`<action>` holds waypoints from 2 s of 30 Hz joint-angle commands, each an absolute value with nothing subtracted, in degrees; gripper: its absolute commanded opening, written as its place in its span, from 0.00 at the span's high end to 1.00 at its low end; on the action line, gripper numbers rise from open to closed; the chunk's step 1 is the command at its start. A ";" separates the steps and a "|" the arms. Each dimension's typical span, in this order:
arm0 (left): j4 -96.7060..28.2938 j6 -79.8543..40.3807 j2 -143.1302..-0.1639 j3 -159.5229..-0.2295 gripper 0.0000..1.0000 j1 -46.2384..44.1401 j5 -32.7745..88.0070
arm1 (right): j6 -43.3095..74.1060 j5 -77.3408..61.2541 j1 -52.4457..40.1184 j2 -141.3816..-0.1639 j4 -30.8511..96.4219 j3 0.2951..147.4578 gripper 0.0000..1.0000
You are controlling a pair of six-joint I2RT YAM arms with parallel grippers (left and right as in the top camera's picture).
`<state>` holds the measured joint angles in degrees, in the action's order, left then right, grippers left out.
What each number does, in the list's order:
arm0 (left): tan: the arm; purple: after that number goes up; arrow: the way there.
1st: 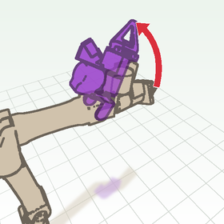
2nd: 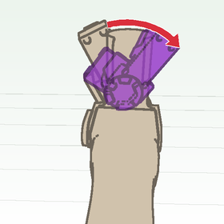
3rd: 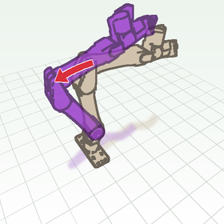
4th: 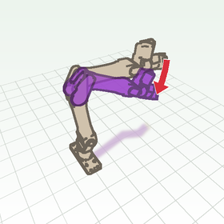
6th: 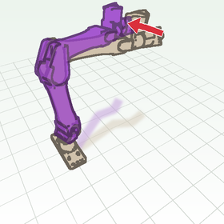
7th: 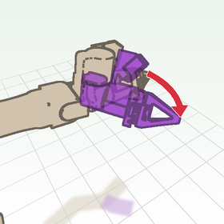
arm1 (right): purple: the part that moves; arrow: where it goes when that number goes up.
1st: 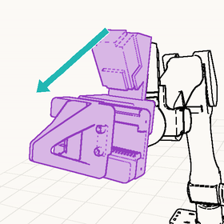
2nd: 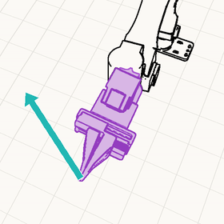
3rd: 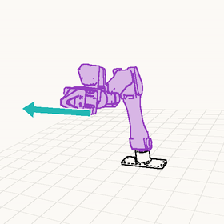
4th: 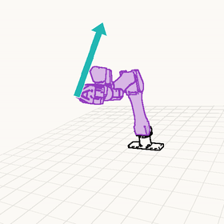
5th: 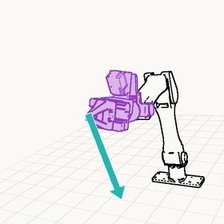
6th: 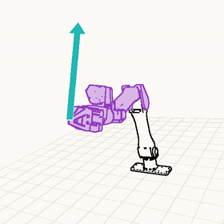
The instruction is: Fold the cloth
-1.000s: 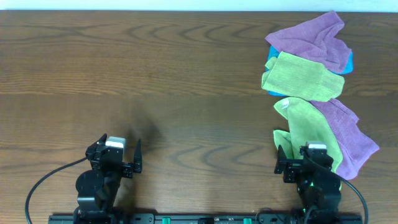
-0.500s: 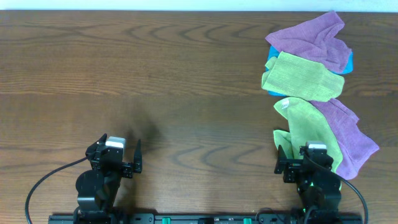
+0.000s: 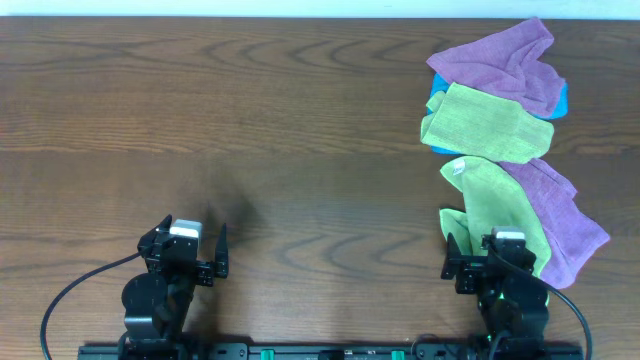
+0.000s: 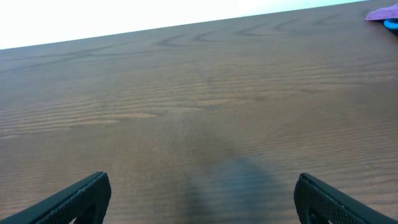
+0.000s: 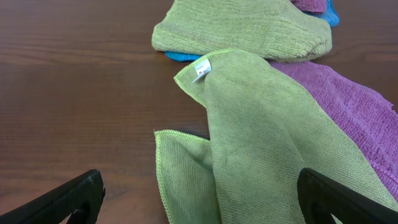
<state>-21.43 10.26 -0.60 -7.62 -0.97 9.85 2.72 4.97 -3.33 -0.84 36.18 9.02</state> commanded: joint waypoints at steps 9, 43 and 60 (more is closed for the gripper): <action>-22.09 9.63 -0.23 -6.55 0.05 -1.15 8.80 | 2.07 5.37 -3.03 -0.32 36.21 8.95 0.01; -22.09 9.63 -0.23 -6.55 0.05 -1.15 8.80 | 25.91 -5.87 -3.03 -0.89 20.53 8.93 0.01; -22.09 9.63 -0.23 -6.55 0.05 -1.15 8.80 | 25.82 -5.89 -3.03 -50.30 13.89 23.62 0.01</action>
<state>-21.45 10.26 -0.45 -7.62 -0.97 9.82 26.65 -5.63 -3.33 -43.77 13.34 18.48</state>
